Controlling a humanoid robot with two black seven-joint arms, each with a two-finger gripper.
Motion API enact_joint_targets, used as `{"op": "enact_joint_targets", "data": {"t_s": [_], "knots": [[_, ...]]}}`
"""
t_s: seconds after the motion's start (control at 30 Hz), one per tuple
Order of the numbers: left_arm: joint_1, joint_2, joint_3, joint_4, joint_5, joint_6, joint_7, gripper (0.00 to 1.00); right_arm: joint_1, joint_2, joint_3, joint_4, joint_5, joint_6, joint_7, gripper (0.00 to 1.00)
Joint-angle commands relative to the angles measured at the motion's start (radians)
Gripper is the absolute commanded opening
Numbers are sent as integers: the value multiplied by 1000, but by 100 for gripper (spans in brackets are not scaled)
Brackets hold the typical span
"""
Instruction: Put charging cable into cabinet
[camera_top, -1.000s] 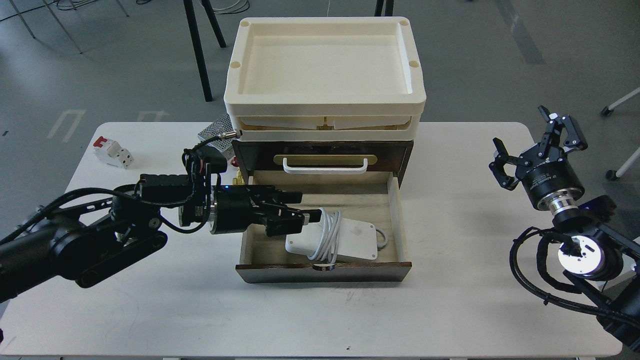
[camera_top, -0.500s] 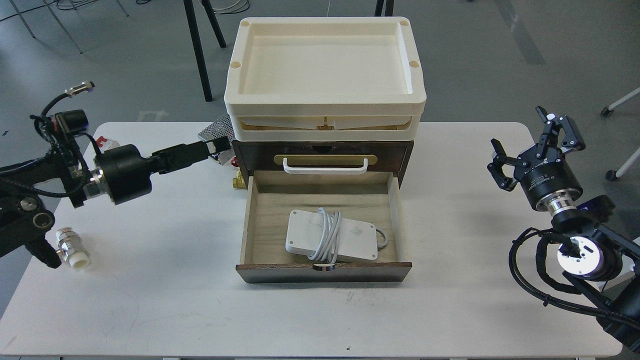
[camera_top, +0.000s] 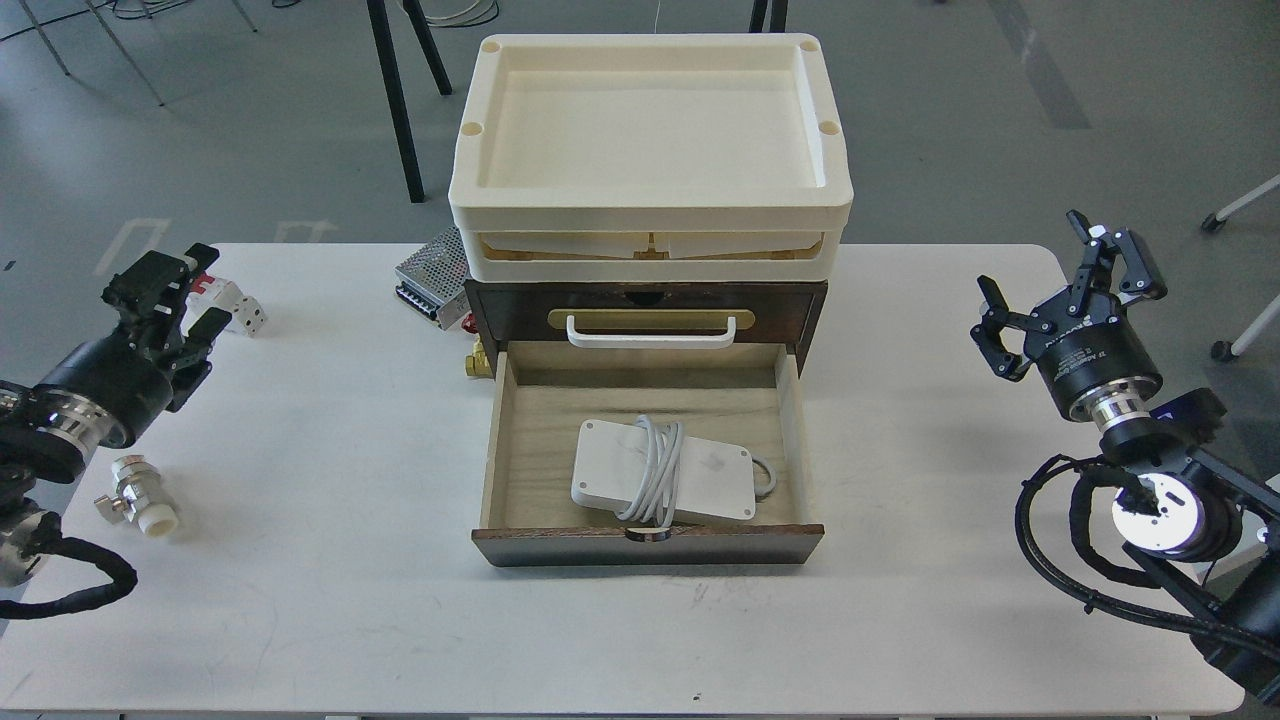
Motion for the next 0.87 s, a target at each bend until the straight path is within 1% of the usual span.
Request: {"op": "enact_joint_targets", "data": {"t_s": [0.0,0.03,0.13,0.2,0.23,0.3,0.37,0.43,0.83], "knots": [[-5,-60,-54,69,-54,-3,0,98,0,0,0,1,1,2,0,100],[-7,-79,-77,93,-67,-3,0,98,0,0,2,1,1,2,0,99],[-7,-148,-150,217,-116,-13,0,98,0,0,2,1,1,-1,0,100],[-10,-203,-198,294,-139,-61,0,98,-2,2,3,0,1,-5,0,99],[-13,-234,-222,323,-143,-99,0,98,0,2,3,0,1,-5,0,99],[-18,-268,-249,356,-143,-165,0,98,-2,5,2,0,1,-5,0,99],[-16,-277,-244,374,-143,-213,0,98,0,8,2,0,1,-5,0,99],[-15,-281,-238,376,-137,-230,0,98,0,8,2,-2,1,-5,0,99],[-22,-297,-238,376,-131,-231,0,98,0,9,2,-2,1,-5,0,100]]}}
